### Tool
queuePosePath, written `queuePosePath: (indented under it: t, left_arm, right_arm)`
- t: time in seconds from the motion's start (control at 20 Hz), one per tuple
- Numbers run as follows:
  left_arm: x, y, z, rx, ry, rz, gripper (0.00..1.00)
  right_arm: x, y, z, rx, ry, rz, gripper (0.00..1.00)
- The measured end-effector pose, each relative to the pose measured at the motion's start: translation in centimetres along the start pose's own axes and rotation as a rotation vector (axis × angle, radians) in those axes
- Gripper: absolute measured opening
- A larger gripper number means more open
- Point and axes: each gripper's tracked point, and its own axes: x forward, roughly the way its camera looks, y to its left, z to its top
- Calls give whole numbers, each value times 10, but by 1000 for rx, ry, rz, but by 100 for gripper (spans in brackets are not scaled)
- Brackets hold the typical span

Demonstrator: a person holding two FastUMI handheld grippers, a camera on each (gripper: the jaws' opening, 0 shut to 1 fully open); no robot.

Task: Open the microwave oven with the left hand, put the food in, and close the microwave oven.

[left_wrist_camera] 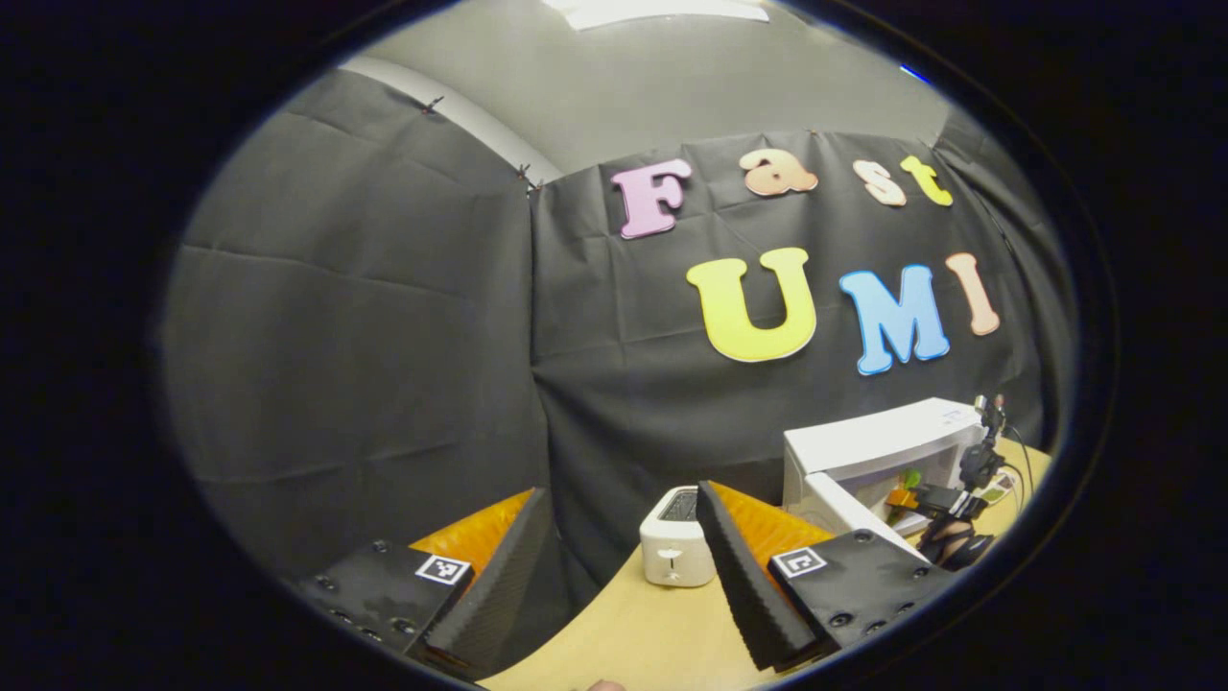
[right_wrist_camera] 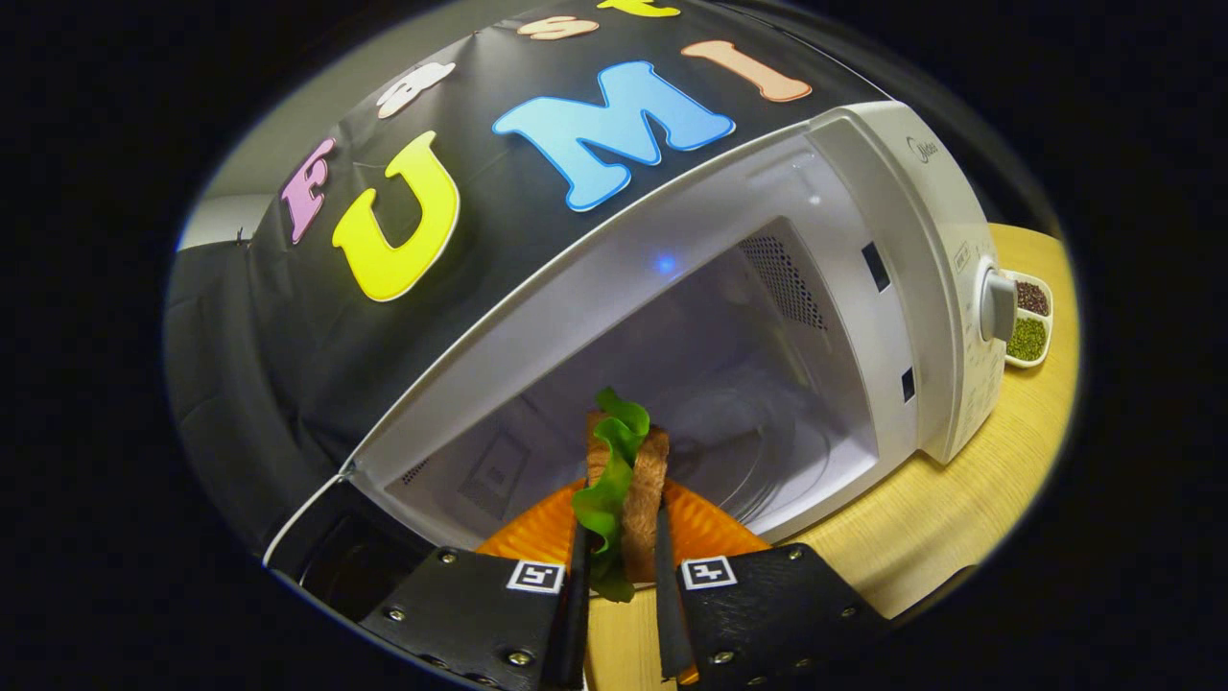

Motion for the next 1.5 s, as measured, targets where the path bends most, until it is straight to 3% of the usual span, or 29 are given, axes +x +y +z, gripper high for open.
queuePosePath:
  t: [0.05, 0.1, 0.25, 0.3, 0.35, 0.55, 0.6, 0.65, 1.0, 1.5]
  left_arm:
    - [-2, -1, -1, 5, 2, 0, 97]
    - [-1, -1, -1, 7, 4, 0, 97]
    - [2, -7, -7, -10, 11, -4, 100]
    - [3, -8, -8, -17, 12, -5, 97]
    - [4, -10, -8, -22, 11, -6, 97]
    - [2, -14, -10, -27, 4, -10, 98]
    - [2, -14, -11, -30, 5, -10, 97]
    - [1, -15, -13, -30, 7, -9, 97]
    - [-13, -18, -25, -65, 19, 15, 98]
    - [-49, -44, -62, -108, 81, 31, 97]
  right_arm:
    - [5, -6, -1, -23, 4, -21, 30]
    - [8, -10, -5, -39, 13, -31, 36]
    - [16, -20, 0, -107, -12, -78, 36]
    - [18, -21, 1, -129, -18, -78, 46]
    - [20, -26, 3, -156, -26, -106, 46]
    - [25, -51, 11, -261, -33, -201, 78]
    - [24, -55, 12, -278, -31, -217, 92]
    - [23, -56, 15, -286, -32, -222, 95]
    - [-33, -27, 55, -434, -101, -140, 98]
    - [-200, 16, 127, -593, -218, 17, 98]
